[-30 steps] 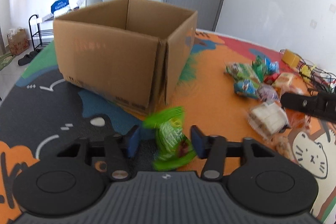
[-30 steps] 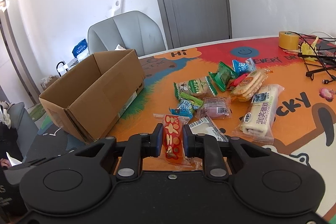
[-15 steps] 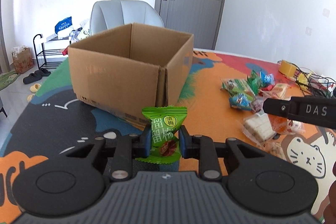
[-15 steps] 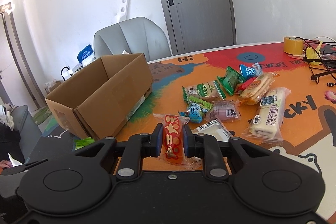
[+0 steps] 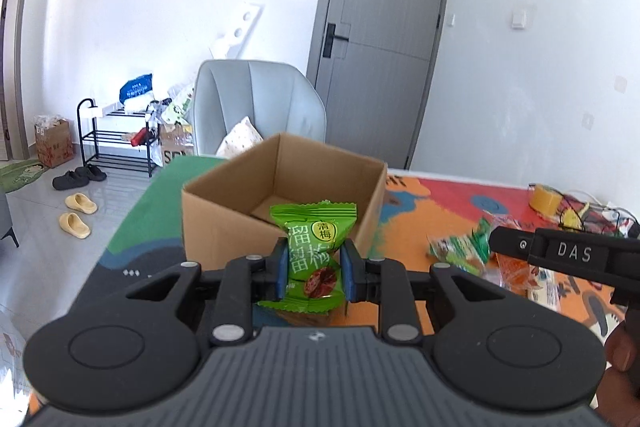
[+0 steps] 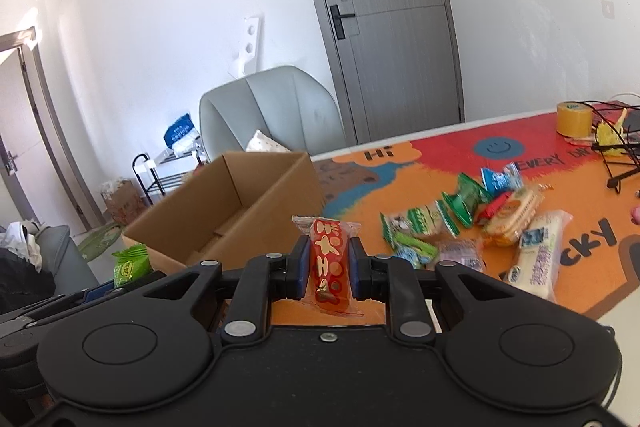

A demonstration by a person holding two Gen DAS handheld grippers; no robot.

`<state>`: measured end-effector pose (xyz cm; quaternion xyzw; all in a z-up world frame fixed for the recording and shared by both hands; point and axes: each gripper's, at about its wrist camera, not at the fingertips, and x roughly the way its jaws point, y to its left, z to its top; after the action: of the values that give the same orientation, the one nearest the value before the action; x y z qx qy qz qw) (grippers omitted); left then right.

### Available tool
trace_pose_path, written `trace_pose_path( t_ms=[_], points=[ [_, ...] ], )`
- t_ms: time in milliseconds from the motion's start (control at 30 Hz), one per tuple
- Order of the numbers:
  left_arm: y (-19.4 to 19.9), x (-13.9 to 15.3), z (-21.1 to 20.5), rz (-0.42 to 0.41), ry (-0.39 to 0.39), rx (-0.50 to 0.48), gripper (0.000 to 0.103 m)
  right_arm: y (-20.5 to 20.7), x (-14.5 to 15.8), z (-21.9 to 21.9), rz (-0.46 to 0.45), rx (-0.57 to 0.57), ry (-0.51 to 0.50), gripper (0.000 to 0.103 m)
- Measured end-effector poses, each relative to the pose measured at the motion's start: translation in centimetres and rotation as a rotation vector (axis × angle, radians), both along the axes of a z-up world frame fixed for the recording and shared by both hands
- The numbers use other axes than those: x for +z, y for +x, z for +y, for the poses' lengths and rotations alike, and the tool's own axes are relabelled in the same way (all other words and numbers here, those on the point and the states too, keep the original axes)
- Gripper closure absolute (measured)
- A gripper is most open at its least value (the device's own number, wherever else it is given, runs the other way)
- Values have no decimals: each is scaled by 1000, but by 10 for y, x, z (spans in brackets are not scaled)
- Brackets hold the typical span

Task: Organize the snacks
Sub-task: 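Carry the green candy with the left tool while the right tool carries the orange-red pack toward the box, then open both tools to drop the green candy and orange-red pack into the box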

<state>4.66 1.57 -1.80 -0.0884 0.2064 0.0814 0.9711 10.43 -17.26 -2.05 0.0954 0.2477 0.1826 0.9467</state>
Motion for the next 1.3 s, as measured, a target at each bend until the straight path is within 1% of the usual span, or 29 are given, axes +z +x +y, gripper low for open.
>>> trace_pose_path(
  t_ms=[200, 433, 700, 967, 1033, 1167, 1233, 1300],
  points=[
    [8, 18, 17, -47, -1, 24, 78, 6, 17, 19, -47, 33, 3, 82],
    [28, 21, 37, -51, -17, 51, 78, 24, 20, 45, -51, 61, 9, 82],
    [50, 17, 49, -4, -17, 46, 78, 46, 16, 70, -34, 91, 29, 82],
    [73, 8, 53, 30, -6, 53, 77, 65, 9, 77, 0, 93, 57, 82],
    [78, 5, 55, 45, -14, 62, 77, 68, 7, 78, 7, 92, 61, 82],
    [83, 3, 63, 63, -40, 77, 71, 75, 3, 81, 21, 98, 66, 82],
    [81, 3, 65, 61, -32, 96, 65, 77, 2, 83, 25, 103, 70, 82],
    [75, 7, 69, 46, -31, 112, 64, 79, 2, 87, 29, 108, 78, 82]
  ],
)
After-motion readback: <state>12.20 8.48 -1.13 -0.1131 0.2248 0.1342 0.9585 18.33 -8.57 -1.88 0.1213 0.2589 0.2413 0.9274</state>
